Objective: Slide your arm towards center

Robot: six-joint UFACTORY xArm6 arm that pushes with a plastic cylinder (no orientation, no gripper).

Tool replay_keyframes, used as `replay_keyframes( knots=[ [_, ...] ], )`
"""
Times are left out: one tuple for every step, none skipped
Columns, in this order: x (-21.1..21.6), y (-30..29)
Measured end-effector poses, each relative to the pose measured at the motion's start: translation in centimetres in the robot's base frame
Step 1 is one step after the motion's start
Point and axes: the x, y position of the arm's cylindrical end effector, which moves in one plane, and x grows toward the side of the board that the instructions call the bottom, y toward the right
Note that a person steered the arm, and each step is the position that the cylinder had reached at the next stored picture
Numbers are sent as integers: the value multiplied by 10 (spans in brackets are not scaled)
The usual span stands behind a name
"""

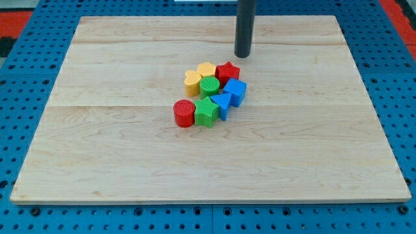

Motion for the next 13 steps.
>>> replay_keyframes(
  knots=[
    [1, 0],
    [2, 9],
    [3, 13],
    [6, 28],
    [7, 39],
    [7, 39],
    [7, 46],
    [7, 50],
    [7, 51],
    [10, 50],
    [10, 51],
    [14, 53],
    [54, 61]
  ],
)
